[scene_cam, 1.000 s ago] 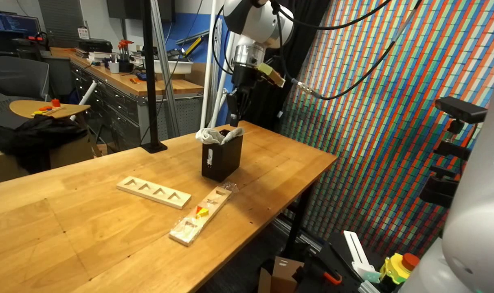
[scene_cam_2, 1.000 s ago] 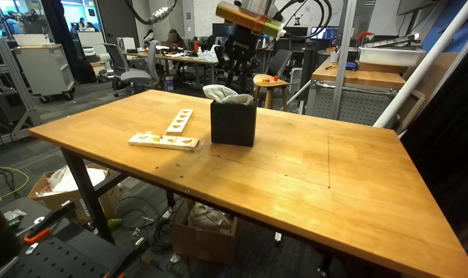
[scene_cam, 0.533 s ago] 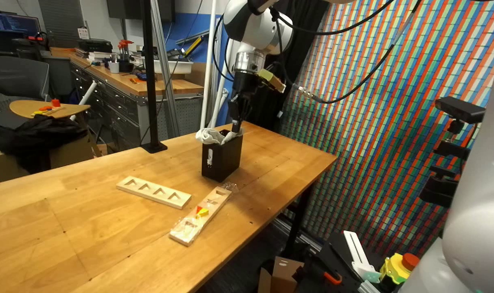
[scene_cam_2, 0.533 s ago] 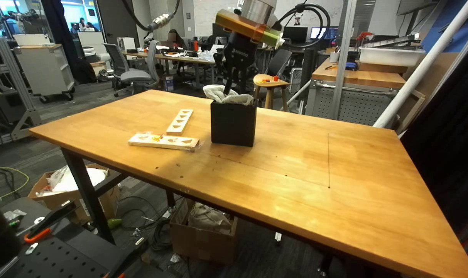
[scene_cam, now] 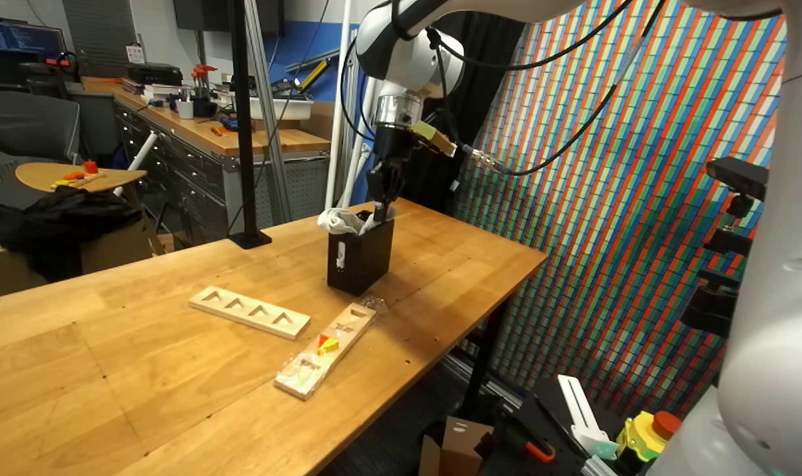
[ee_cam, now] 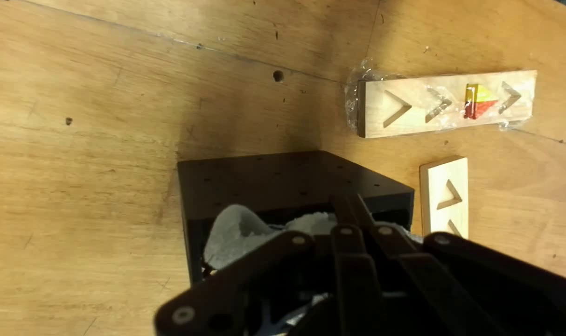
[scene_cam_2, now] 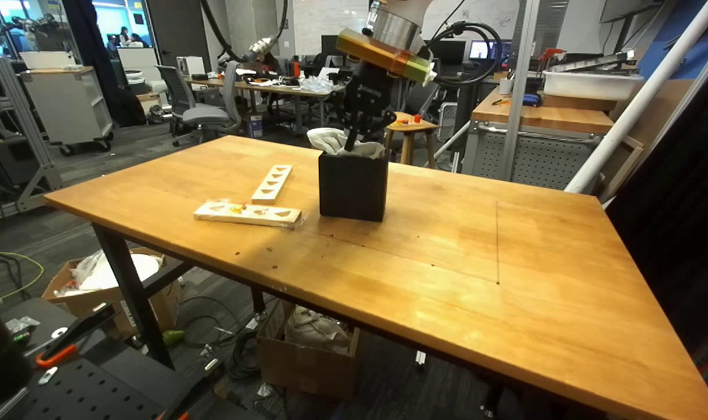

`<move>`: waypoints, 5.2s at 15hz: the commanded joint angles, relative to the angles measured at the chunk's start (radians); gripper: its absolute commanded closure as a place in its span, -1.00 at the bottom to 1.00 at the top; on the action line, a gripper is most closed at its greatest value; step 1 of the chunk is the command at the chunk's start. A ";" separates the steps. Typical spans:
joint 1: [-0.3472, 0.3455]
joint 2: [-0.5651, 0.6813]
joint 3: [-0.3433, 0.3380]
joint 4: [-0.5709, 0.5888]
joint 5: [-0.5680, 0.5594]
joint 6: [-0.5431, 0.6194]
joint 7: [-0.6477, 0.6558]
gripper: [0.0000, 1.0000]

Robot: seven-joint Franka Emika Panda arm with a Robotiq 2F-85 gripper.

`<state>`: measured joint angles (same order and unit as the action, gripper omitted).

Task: Put the white towel inside the black holder on the table

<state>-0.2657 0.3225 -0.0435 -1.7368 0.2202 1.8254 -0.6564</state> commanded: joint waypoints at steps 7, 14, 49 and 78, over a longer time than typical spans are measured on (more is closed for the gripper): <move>-0.001 0.147 0.005 0.226 -0.016 -0.106 -0.028 1.00; -0.006 0.221 0.019 0.292 -0.008 -0.131 -0.040 1.00; 0.103 0.119 0.057 0.377 -0.101 -0.279 0.055 1.00; 0.180 0.249 0.086 0.366 -0.173 -0.104 0.068 1.00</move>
<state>-0.0792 0.5902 0.0393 -1.3460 0.0716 1.6845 -0.6045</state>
